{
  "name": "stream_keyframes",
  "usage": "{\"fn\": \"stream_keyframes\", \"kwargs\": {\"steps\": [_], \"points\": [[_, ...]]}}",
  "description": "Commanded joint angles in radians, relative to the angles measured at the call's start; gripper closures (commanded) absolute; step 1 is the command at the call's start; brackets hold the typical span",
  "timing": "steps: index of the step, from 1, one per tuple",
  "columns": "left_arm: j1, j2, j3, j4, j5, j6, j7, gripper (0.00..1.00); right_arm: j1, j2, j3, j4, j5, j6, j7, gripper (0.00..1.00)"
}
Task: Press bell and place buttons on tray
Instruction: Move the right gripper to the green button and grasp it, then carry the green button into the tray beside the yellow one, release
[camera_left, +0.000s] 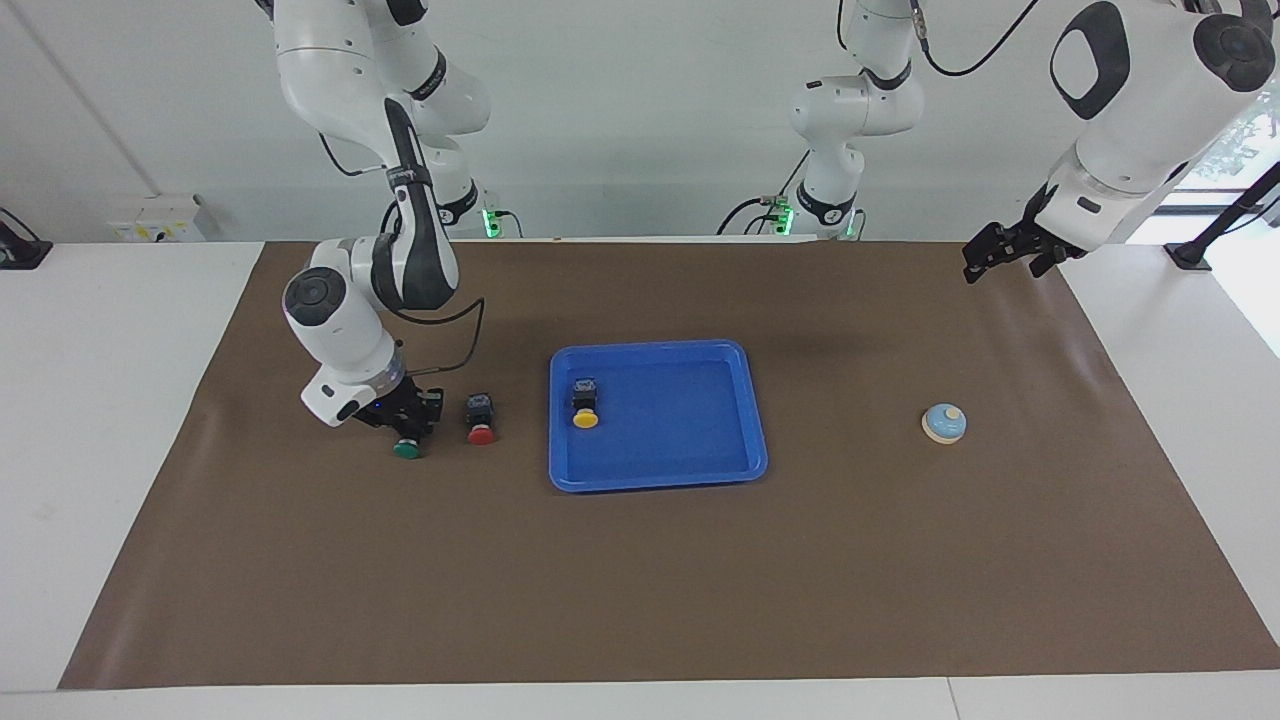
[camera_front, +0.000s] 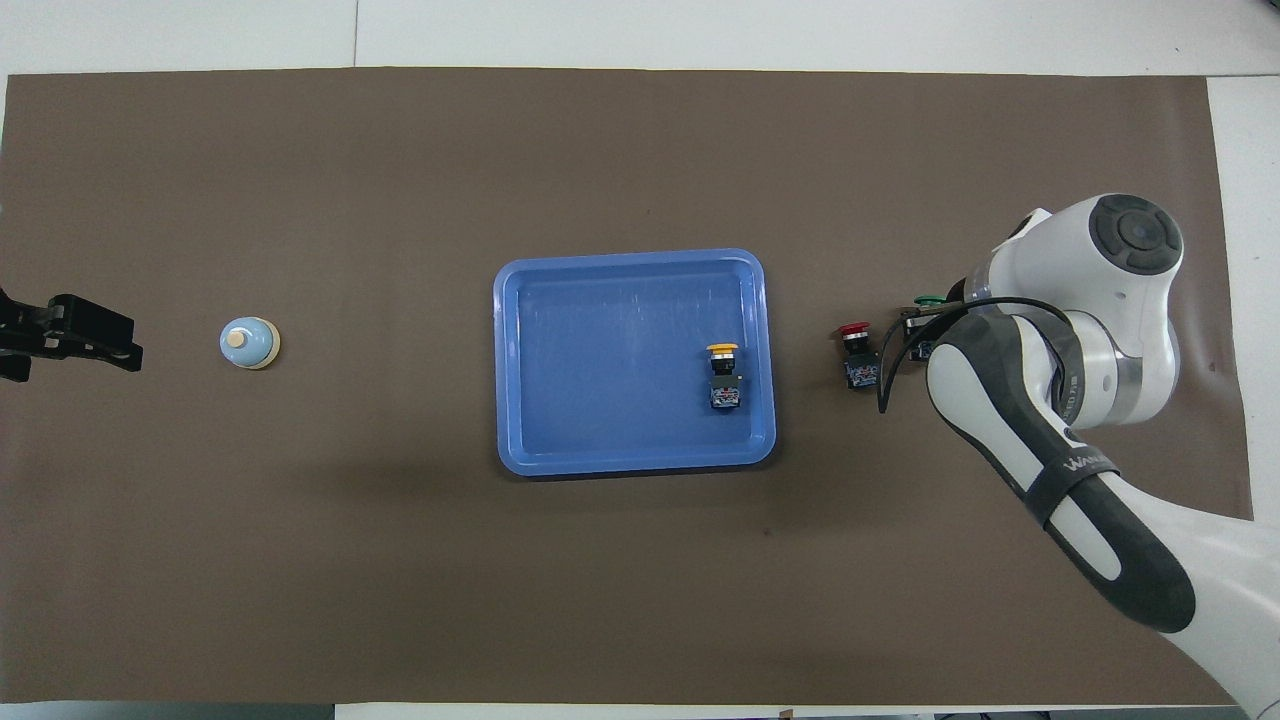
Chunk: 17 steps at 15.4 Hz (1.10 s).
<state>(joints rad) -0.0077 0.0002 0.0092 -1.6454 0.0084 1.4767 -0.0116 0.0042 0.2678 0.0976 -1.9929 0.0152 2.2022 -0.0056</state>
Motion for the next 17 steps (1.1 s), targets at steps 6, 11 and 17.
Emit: {"fn": "stream_keyframes", "kwargs": {"steps": [6, 11, 17], "points": [[0.002, -0.02, 0.0, -0.017, 0.008, 0.008, -0.007, 0.0, 0.364, 0.016, 0.005, 0.178, 0.002, -0.102, 0.384, 1.0], [0.0, -0.02, 0.0, -0.017, 0.008, 0.008, -0.007, 0.0, 0.473, 0.096, 0.005, 0.224, 0.009, -0.046, 0.515, 1.0], [0.002, -0.02, -0.002, -0.017, 0.008, 0.008, -0.007, 0.0, 0.496, 0.136, 0.005, 0.187, 0.009, 0.043, 0.549, 1.0]]}}
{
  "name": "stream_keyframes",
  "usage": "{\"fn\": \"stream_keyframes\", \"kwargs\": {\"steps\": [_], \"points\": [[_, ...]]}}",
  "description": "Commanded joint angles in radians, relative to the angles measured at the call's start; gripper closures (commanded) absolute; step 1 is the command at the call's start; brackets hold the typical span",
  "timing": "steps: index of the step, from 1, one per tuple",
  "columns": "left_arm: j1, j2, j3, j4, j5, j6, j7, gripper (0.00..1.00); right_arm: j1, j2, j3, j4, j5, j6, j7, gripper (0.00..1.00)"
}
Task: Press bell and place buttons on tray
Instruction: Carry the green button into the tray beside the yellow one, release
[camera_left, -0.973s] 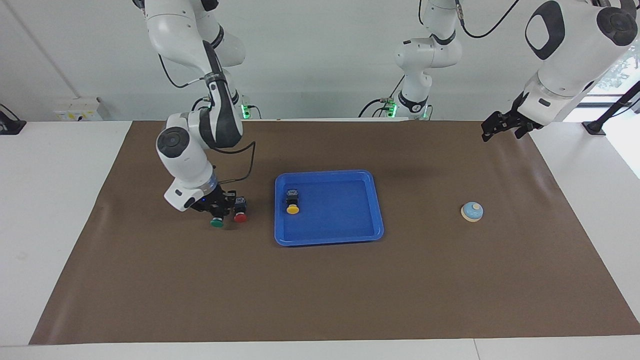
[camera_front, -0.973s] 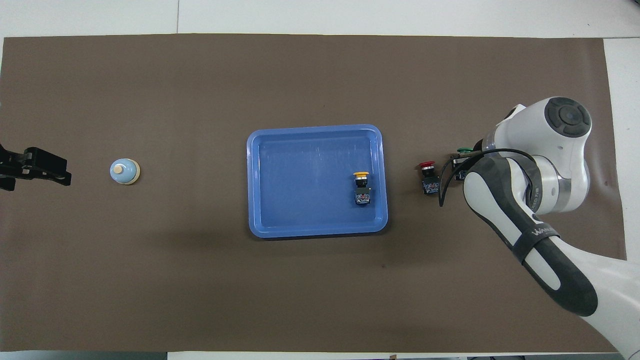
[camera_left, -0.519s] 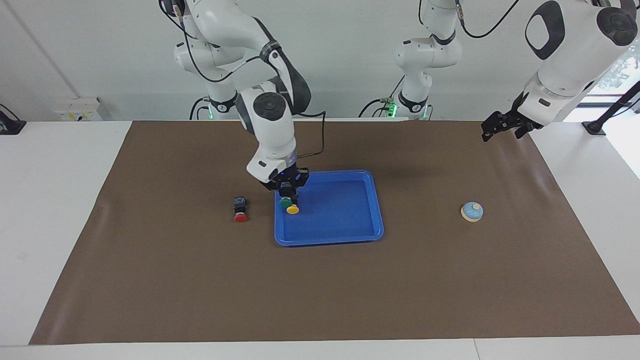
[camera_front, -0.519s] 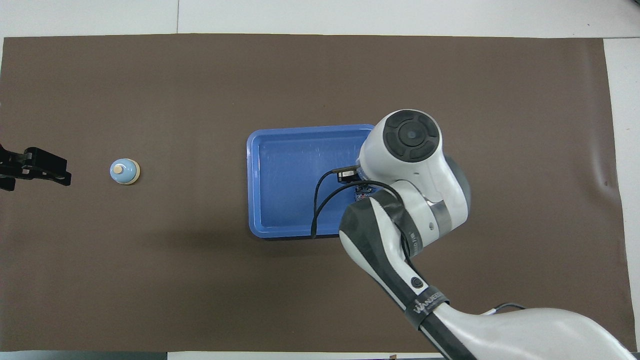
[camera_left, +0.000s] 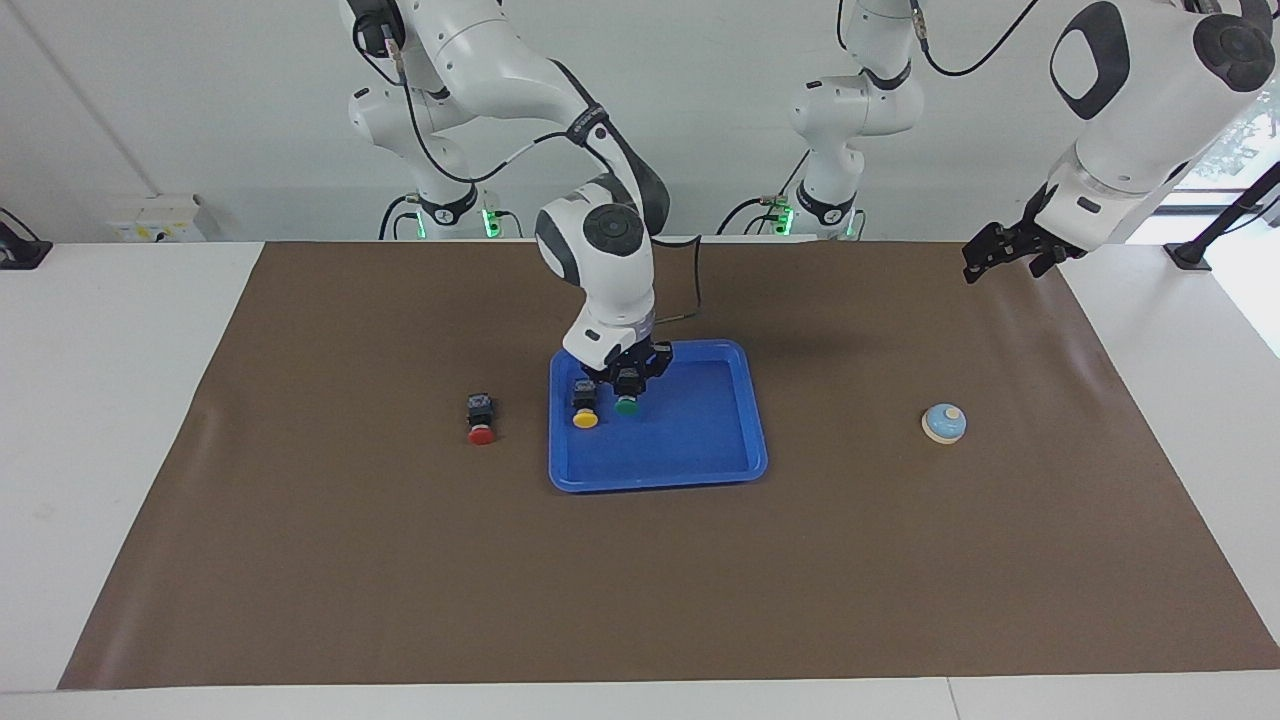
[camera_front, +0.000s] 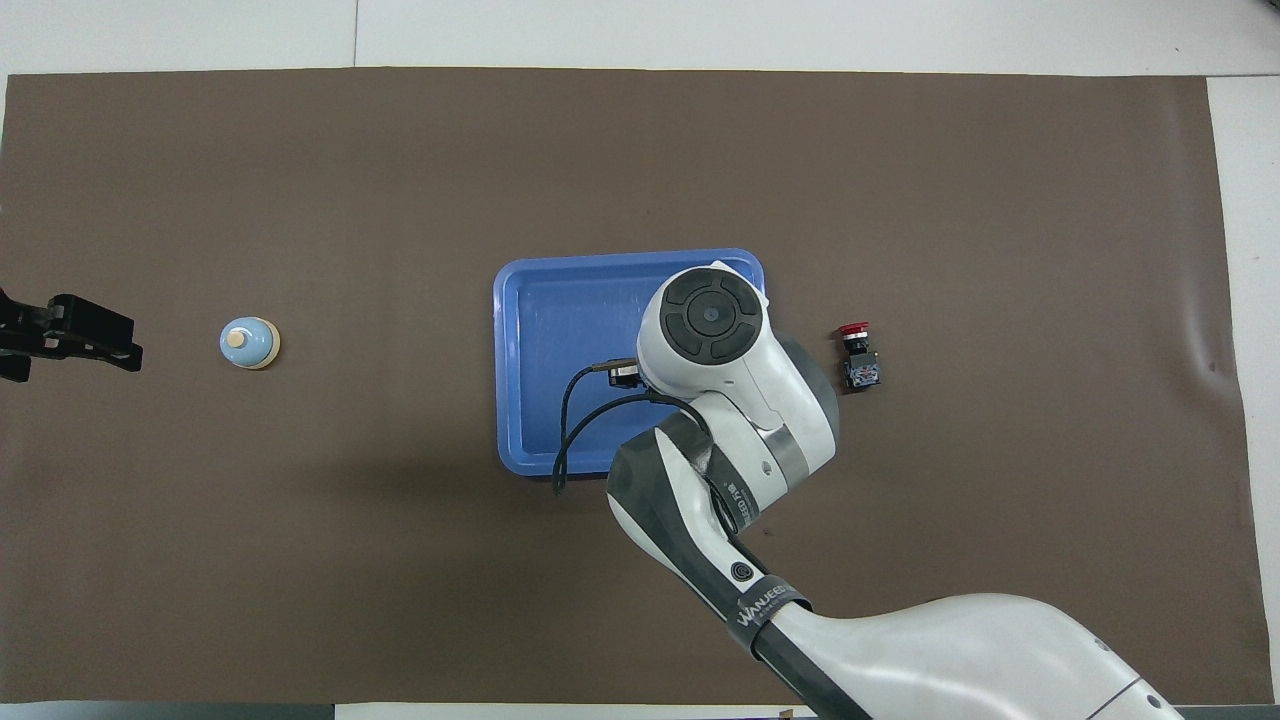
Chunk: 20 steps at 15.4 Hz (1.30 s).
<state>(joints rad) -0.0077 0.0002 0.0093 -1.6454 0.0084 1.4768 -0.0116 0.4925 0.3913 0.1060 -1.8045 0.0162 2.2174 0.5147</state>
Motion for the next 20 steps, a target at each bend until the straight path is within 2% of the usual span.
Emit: {"fn": "stream_keyframes", "kwargs": {"steps": [1, 4, 6, 7, 8, 10, 12, 14, 20], "points": [[0.0, -0.02, 0.0, -0.017, 0.008, 0.008, -0.007, 0.0, 0.009, 0.017, -0.002, -0.001, 0.008, 0.033, 0.042, 1.0], [0.002, -0.02, 0.0, -0.017, 0.007, 0.008, -0.007, 0.0, 0.029, 0.027, -0.003, -0.003, 0.008, 0.035, 0.054, 1.0], [0.002, -0.02, 0.0, -0.017, 0.008, 0.008, -0.007, 0.0, 0.029, 0.027, -0.003, -0.018, 0.008, 0.041, 0.061, 0.94], [0.002, -0.02, -0.002, -0.017, 0.008, 0.008, -0.007, 0.0, 0.029, 0.026, -0.003, -0.019, 0.008, 0.038, 0.062, 0.83], [0.002, -0.02, 0.0, -0.017, 0.008, 0.008, -0.007, 0.0, 0.029, 0.026, -0.003, -0.019, 0.008, 0.033, 0.064, 0.53], [0.002, -0.02, 0.0, -0.017, 0.008, 0.008, -0.007, 0.0, 0.031, 0.024, -0.003, -0.021, 0.008, 0.028, 0.068, 0.0], [0.0, -0.02, 0.0, -0.017, 0.008, 0.008, -0.007, 0.0, 0.031, 0.015, -0.003, -0.013, 0.008, 0.021, 0.067, 0.0], [0.002, -0.02, 0.0, -0.017, 0.008, 0.008, -0.007, 0.0, 0.006, -0.014, -0.008, 0.011, -0.002, -0.039, 0.044, 0.0], [0.0, -0.02, -0.002, -0.017, 0.008, 0.008, -0.007, 0.0, -0.196, -0.111, -0.009, -0.01, -0.005, -0.137, -0.272, 0.0]]}}
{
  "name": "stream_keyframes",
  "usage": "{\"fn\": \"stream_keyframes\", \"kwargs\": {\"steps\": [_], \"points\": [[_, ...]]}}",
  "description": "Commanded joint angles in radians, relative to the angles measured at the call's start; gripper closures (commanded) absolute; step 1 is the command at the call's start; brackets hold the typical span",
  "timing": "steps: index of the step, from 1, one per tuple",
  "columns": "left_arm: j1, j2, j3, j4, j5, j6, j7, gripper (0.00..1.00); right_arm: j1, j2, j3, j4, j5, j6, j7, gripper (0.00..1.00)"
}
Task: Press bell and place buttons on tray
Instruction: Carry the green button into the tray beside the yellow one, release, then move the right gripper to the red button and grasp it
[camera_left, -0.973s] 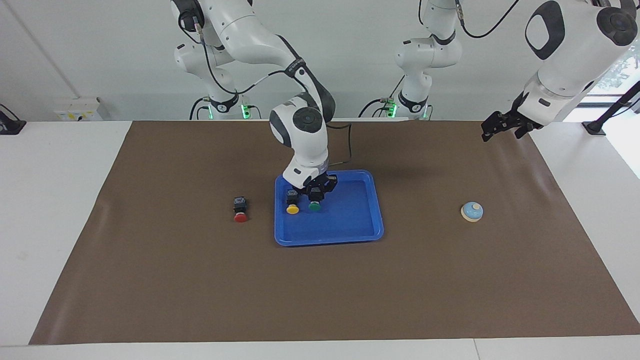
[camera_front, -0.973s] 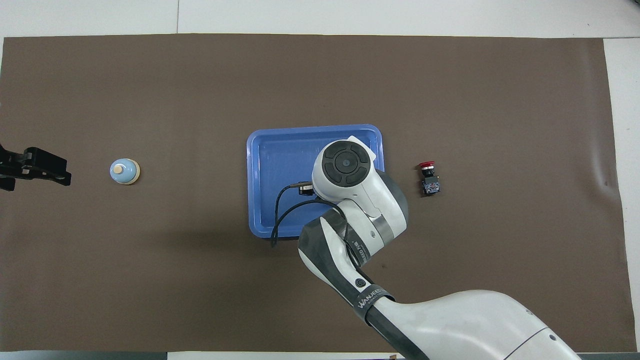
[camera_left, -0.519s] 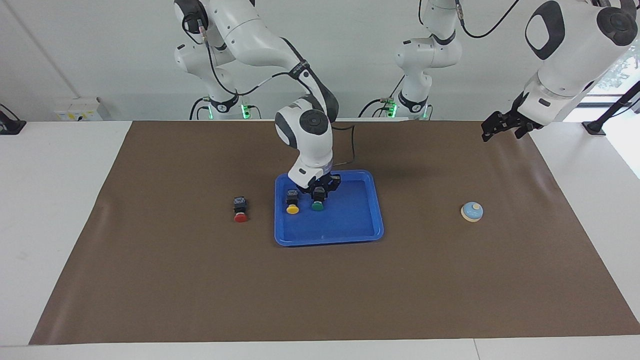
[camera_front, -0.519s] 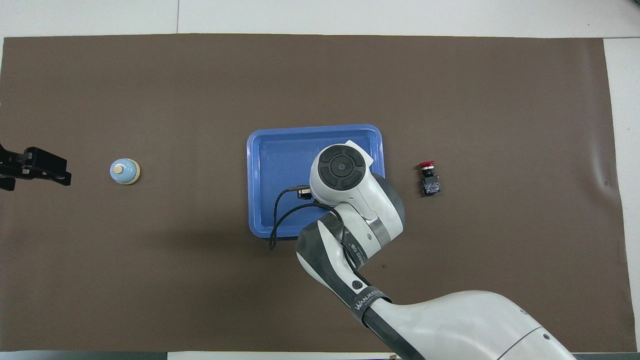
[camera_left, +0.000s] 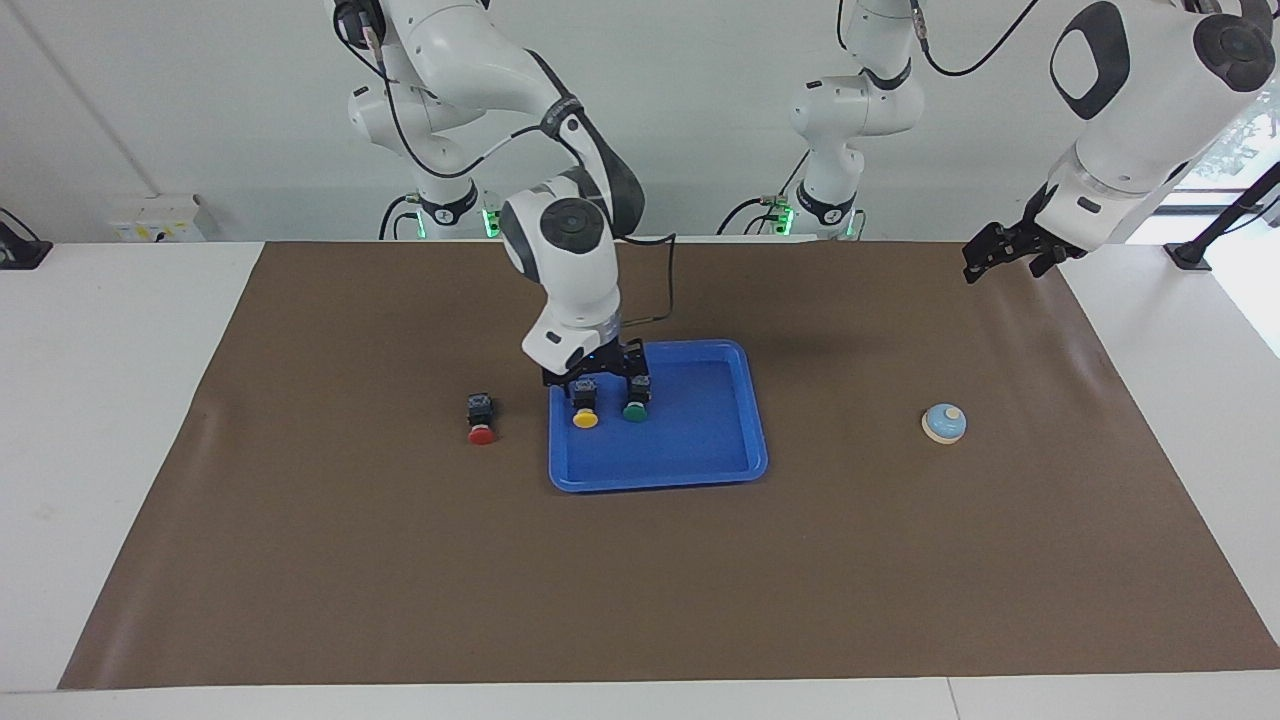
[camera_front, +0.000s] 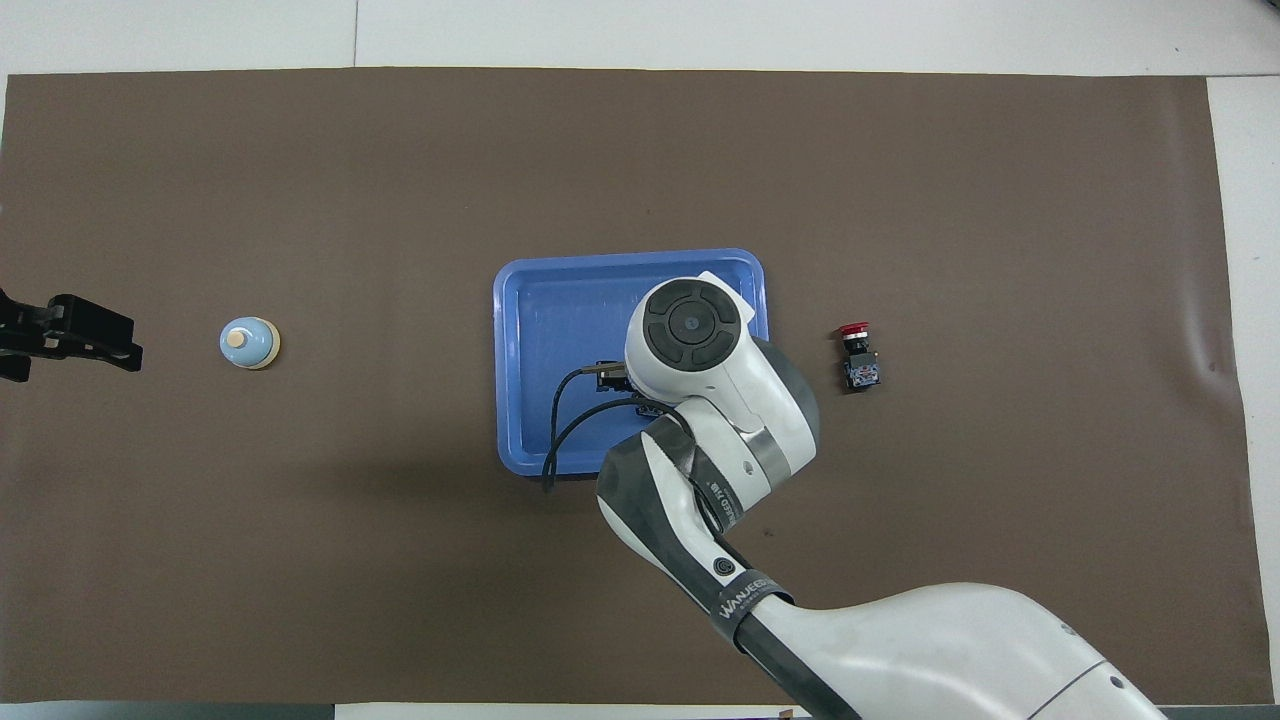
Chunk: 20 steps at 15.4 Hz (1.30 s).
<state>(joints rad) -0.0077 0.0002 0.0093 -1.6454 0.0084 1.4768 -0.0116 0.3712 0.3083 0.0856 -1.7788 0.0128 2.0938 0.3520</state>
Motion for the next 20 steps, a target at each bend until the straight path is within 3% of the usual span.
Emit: {"fn": "stream_keyframes", "kwargs": {"steps": [1, 7, 10, 16, 20], "points": [[0.002, -0.02, 0.0, -0.017, 0.007, 0.008, -0.007, 0.0, -0.112, -0.032, 0.011, -0.063, -0.002, -0.008, -0.17, 0.0], [0.0, -0.02, 0.0, -0.017, 0.007, 0.008, -0.007, 0.0, -0.224, -0.052, 0.011, -0.186, -0.002, 0.095, -0.416, 0.0], [0.002, -0.02, 0.0, -0.017, 0.008, 0.008, -0.007, 0.0, -0.245, -0.051, 0.011, -0.258, 0.001, 0.179, -0.418, 0.0], [0.002, -0.02, 0.0, -0.017, 0.008, 0.008, -0.007, 0.0, -0.261, -0.057, 0.011, -0.313, 0.015, 0.173, -0.357, 0.0], [0.002, -0.02, -0.002, -0.017, 0.008, 0.008, -0.007, 0.0, -0.27, -0.063, 0.013, -0.341, 0.016, 0.172, -0.355, 0.21]]}}
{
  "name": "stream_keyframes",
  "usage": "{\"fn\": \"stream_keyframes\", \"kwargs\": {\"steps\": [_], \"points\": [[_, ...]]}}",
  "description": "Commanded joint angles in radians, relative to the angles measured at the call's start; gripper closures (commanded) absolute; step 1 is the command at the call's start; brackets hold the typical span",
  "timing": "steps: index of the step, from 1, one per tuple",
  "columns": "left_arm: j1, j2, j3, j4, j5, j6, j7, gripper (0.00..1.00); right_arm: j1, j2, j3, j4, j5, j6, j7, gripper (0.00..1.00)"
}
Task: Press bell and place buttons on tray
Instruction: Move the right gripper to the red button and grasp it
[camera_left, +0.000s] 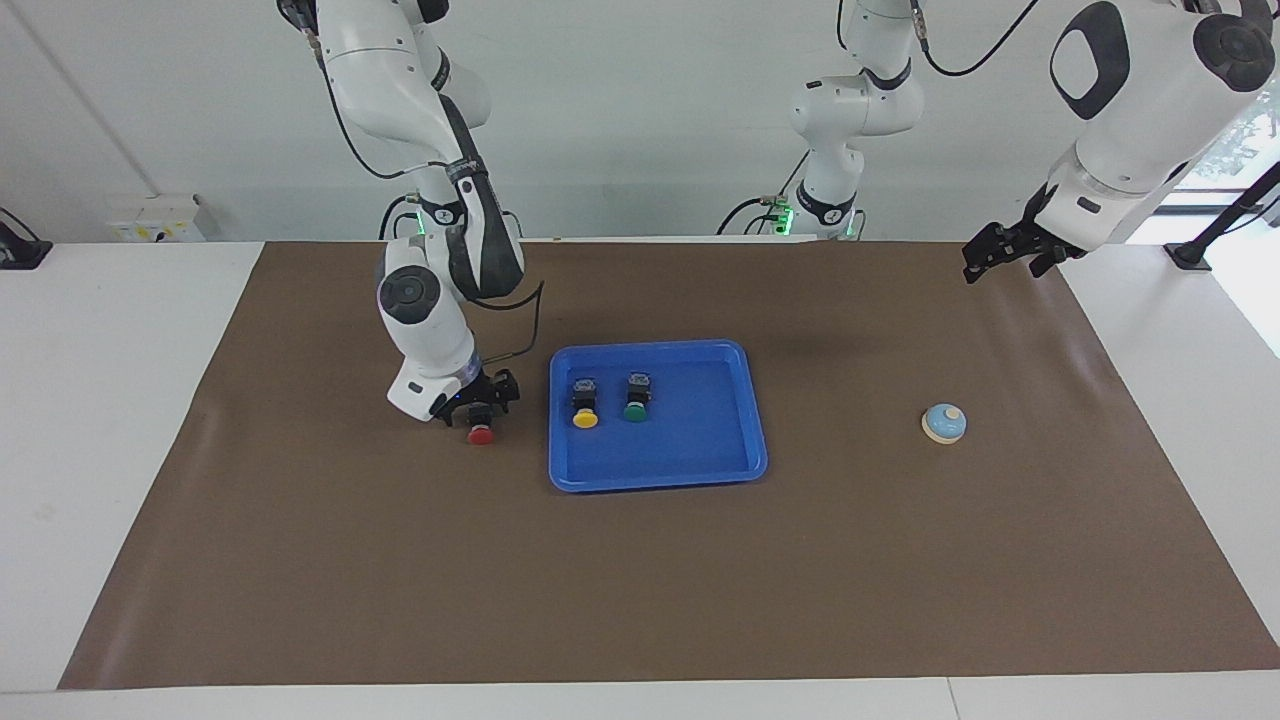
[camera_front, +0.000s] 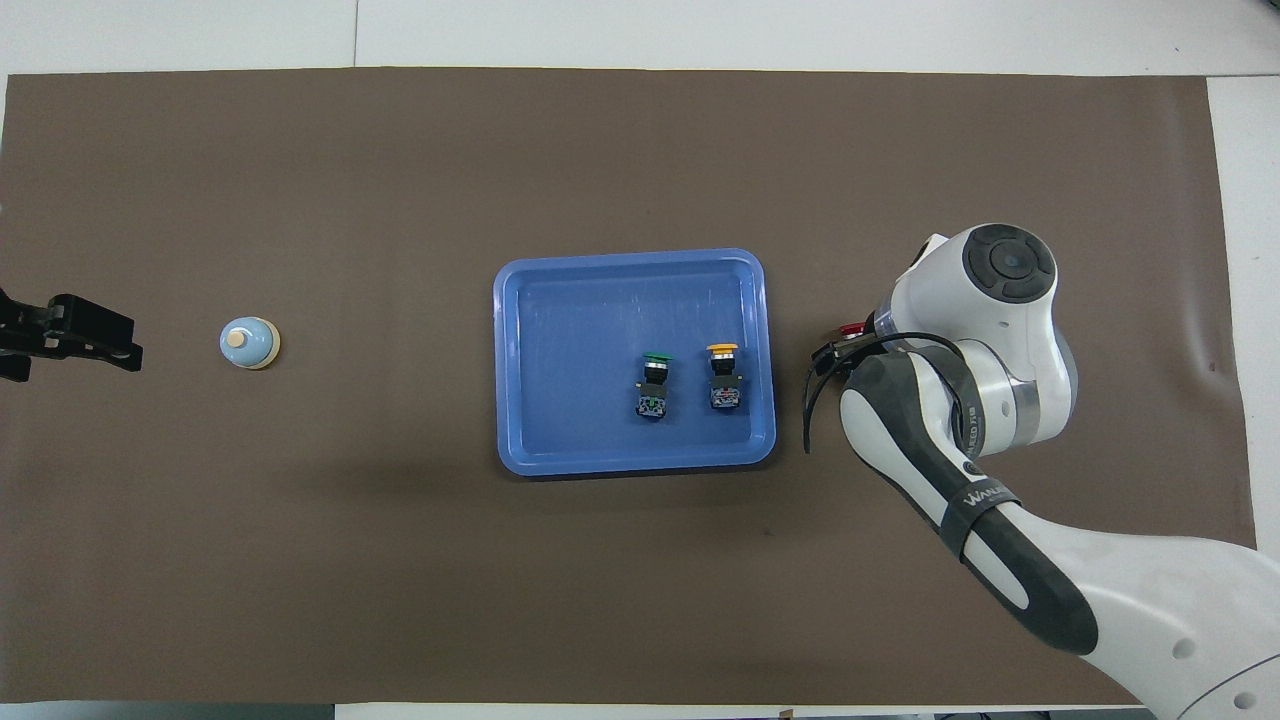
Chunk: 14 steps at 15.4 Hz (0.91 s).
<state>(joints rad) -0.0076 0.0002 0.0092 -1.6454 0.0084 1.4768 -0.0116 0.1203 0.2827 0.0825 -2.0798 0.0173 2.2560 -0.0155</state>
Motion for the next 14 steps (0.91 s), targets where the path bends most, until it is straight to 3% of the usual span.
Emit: {"fn": "stream_keyframes", "kwargs": {"steps": [1, 5, 6, 11, 14], "points": [[0.002, -0.02, -0.002, -0.017, 0.008, 0.008, -0.007, 0.0, -0.019, -0.037, 0.016, -0.04, 0.012, 0.01, 0.014, 0.33], [0.001, -0.02, 0.0, -0.017, 0.007, 0.008, -0.007, 0.0, -0.008, -0.037, 0.017, -0.025, 0.091, -0.01, 0.019, 0.91], [0.0, -0.02, -0.002, -0.017, 0.008, 0.008, -0.007, 0.0, -0.007, -0.037, 0.02, -0.011, 0.093, -0.019, 0.028, 1.0], [0.001, -0.02, -0.002, -0.017, 0.008, 0.008, -0.007, 0.0, 0.061, -0.022, 0.023, 0.168, 0.095, -0.133, 0.112, 1.0], [0.0, -0.02, -0.002, -0.017, 0.008, 0.008, -0.007, 0.0, 0.183, 0.024, 0.02, 0.332, 0.09, -0.222, 0.274, 1.0]]}}
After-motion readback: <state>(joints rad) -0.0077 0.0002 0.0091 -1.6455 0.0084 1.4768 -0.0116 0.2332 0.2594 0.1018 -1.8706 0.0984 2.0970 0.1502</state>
